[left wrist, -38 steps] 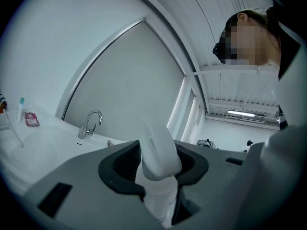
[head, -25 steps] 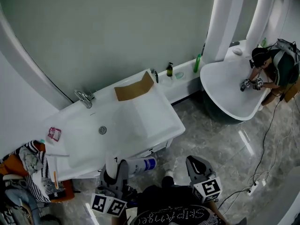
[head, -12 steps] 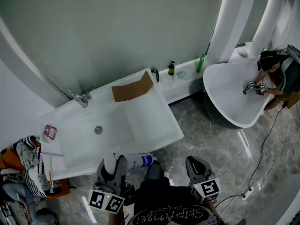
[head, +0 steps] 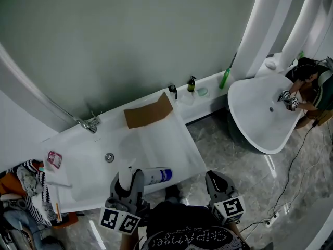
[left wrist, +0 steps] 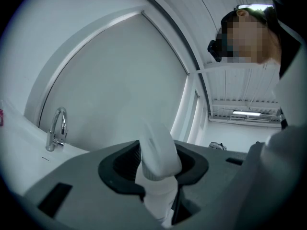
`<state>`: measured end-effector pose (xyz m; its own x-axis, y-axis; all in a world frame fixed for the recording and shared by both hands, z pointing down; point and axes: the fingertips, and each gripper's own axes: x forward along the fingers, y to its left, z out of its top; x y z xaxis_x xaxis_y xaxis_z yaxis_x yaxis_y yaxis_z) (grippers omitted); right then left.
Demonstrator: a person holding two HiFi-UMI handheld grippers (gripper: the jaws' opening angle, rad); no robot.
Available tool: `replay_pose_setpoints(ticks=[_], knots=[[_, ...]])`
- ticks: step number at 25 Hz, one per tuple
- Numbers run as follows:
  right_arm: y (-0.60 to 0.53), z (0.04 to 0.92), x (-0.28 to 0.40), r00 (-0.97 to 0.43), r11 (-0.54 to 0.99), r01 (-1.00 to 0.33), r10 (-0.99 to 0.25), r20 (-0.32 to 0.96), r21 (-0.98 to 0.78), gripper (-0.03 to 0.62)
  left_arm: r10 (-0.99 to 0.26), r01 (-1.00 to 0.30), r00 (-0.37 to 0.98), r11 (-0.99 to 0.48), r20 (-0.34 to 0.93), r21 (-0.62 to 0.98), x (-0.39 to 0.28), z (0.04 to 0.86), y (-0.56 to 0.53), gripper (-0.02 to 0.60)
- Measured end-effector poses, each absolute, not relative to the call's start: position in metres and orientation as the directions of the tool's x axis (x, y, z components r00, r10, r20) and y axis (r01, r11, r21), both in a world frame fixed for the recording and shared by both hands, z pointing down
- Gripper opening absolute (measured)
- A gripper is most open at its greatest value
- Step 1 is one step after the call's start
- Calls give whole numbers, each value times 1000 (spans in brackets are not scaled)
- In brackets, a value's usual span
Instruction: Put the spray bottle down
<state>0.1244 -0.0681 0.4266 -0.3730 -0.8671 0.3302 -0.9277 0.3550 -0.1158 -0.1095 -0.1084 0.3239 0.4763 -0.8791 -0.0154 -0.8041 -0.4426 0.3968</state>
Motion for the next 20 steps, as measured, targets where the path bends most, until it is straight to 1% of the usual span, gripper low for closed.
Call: replay_pose_setpoints(ticks=[8, 11, 20], knots=[[-108, 430, 98, -383, 361, -924, -865, 325, -127, 29, -873, -801, 487, -455, -18, 389, -123, 331, -154, 158], [-117, 429, 90, -382, 357, -924, -867, 320, -137, 29, -884, -813, 467, -434, -11, 389, -127, 339, -166, 160], [-140, 432, 67, -444, 423, -896, -839, 314, -136, 29, -910, -849, 413, -370, 37, 378, -129, 358, -186, 158]])
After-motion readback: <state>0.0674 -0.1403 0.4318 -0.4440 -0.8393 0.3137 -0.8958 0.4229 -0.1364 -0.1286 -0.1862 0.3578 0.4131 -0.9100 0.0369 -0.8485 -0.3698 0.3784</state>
